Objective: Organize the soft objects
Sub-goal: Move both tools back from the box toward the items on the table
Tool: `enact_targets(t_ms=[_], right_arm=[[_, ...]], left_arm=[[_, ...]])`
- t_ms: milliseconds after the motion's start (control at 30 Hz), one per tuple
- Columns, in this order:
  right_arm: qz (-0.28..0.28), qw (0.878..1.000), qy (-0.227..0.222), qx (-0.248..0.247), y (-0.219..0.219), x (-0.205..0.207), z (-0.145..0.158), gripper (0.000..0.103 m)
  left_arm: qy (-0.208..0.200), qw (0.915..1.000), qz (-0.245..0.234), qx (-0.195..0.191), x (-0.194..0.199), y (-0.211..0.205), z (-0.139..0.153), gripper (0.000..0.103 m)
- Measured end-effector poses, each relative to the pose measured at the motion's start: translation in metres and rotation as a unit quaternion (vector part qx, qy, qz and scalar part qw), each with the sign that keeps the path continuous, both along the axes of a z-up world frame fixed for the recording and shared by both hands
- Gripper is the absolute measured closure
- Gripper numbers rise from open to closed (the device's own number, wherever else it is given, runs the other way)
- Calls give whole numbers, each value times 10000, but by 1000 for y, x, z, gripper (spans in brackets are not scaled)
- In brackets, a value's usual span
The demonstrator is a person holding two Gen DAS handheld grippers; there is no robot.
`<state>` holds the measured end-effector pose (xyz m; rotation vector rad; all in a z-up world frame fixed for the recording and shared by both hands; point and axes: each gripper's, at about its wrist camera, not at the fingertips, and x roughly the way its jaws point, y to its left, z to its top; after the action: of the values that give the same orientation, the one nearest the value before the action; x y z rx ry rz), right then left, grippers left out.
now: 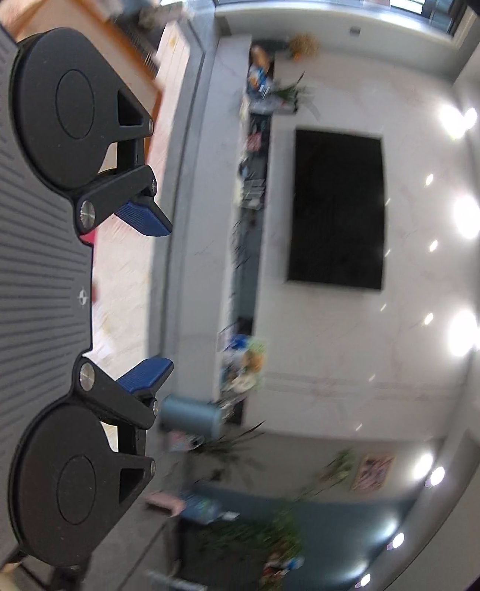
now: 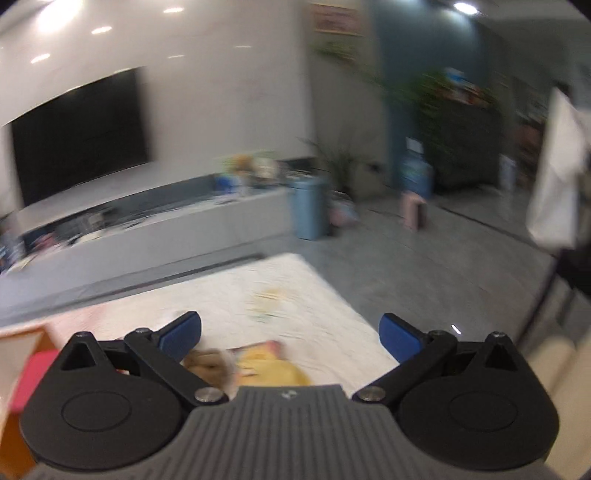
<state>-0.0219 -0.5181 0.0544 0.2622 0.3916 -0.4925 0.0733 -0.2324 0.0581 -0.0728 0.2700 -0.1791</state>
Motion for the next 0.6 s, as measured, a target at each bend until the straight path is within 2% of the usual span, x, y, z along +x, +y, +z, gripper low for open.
enact_targets(t_ms=[67,133,200,267,333,400,467,500,600], right_arm=[[-521,9981,-52,317,-11,6,-26,3],[-757,9953,-23,597,-15,20,-46,3],[-611,9947,153,810,-16,31,-65,3],[-346,9937,685,812,-11,45,-81,3],[-86,9925,1063,596,-2,58,-93,3],[80,9921,1214,295,6,65,-104,4],[236,9894,1427,133,6,78,-114,13],[338,9879,1504,144,5,81,-121,21],[559,9845,1631,313,-3,95,-139,25]], left_arm=[[115,9997,-216,59,-2,-19,-22,15],[207,9991,-365,105,3,-33,-44,15],[277,9980,-527,215,10,-46,-64,15],[358,9962,-701,365,16,-57,-80,15],[368,9944,-889,447,17,-62,-97,15],[350,9915,-1122,550,17,-62,-111,15],[369,9873,-1365,719,18,-63,-126,15],[359,9855,-1439,825,20,-65,-133,15],[348,9811,-1574,1070,24,-74,-147,15]])
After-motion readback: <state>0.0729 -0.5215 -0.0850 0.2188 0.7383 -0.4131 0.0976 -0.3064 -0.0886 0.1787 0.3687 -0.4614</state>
